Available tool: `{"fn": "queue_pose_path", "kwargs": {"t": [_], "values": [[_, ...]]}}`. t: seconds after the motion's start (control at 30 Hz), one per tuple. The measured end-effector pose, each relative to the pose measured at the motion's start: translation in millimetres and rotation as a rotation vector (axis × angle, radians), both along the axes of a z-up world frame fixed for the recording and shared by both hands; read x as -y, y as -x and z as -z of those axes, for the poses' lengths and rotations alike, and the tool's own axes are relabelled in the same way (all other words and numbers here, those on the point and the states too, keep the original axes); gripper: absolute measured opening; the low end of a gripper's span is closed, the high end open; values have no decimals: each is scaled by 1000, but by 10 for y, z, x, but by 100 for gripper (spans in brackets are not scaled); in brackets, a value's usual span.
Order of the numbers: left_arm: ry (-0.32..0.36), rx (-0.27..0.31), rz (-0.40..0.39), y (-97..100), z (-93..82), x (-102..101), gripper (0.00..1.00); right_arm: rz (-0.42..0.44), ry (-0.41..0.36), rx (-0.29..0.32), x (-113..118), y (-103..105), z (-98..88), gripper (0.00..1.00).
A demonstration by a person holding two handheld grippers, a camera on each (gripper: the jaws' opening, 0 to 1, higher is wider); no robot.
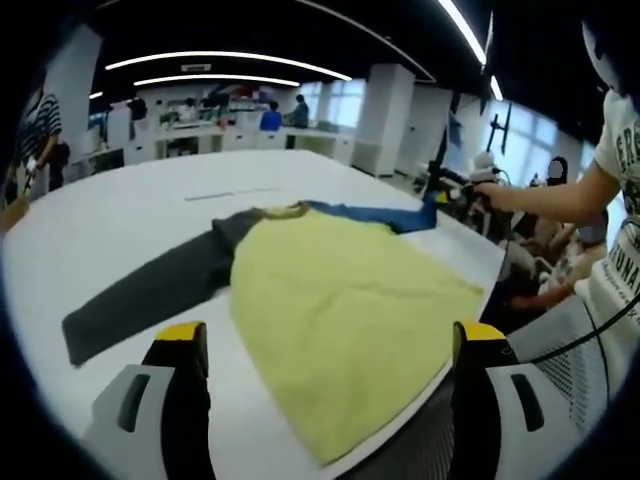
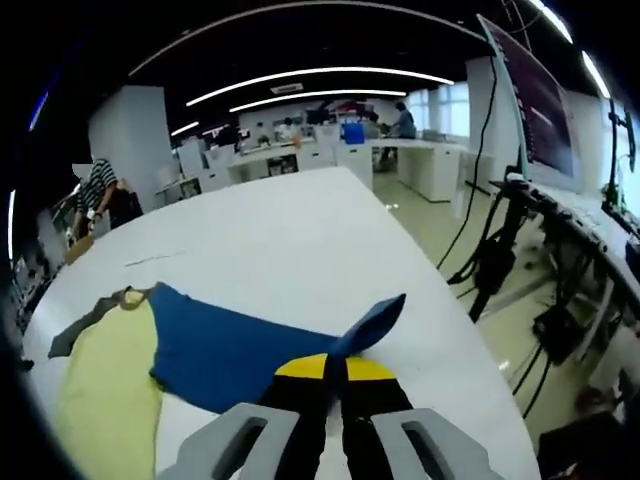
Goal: Fold the garment on the visible template until the final outline fits inside the template.
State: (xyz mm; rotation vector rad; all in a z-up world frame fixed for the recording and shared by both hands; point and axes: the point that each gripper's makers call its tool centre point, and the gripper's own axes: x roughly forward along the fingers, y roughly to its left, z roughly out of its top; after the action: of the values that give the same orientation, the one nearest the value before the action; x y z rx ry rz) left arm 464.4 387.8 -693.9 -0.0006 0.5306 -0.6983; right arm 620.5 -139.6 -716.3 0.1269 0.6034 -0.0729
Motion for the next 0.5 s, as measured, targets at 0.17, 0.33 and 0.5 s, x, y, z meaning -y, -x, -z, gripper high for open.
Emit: {"fn": "queue_pose_path", "kwargs": {"t": [0.17, 0.33, 0.5], "values": [[-15, 2, 8, 7, 7, -19, 99, -36, 6, 6, -265, 67, -121, 0], [-17, 6, 13, 2, 1, -21, 99, -78, -4, 1, -464, 45, -158, 0], [-17, 11, 15, -3, -8, -32, 99, -132, 2, -1, -552, -80, -159, 0]]}}
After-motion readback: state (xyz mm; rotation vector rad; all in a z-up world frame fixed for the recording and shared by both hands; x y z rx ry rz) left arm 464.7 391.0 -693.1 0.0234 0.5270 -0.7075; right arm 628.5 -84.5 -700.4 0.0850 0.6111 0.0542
